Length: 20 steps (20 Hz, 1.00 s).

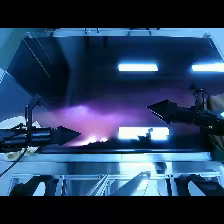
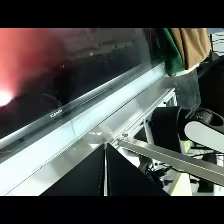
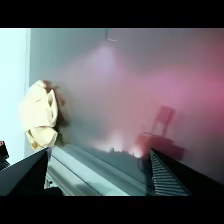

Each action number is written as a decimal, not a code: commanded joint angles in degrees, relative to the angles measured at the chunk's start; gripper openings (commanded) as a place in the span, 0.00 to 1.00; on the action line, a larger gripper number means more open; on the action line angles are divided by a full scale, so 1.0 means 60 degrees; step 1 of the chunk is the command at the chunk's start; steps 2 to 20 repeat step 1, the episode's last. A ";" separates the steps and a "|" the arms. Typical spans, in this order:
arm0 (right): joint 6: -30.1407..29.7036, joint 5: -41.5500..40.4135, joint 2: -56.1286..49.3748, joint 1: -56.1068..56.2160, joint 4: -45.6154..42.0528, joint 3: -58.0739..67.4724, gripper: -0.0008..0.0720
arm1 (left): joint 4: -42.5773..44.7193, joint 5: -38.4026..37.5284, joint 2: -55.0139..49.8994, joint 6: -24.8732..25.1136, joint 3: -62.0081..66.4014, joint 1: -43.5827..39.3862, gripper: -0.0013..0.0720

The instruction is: Fold the shirts.

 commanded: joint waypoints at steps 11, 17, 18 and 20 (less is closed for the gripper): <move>-0.0026 -0.0015 -0.0007 0.0026 0.0080 -0.0007 0.97 | 0.0000 -0.0157 -0.0131 0.0007 -0.0047 -0.0007 0.02; -0.0026 -0.0015 -0.0007 0.0026 0.0080 -0.0007 0.97 | 0.0000 -0.0157 -0.0131 0.0007 -0.0047 -0.0007 0.02; -0.0026 -0.0015 -0.0007 0.0026 0.0080 -0.0007 0.97 | 0.0000 -0.0157 -0.0131 0.0007 -0.0047 -0.0007 0.02; -0.0026 -0.0015 -0.0007 0.0026 0.0080 -0.0007 0.97 | 0.0000 -0.0157 -0.0131 0.0007 -0.0047 -0.0007 0.02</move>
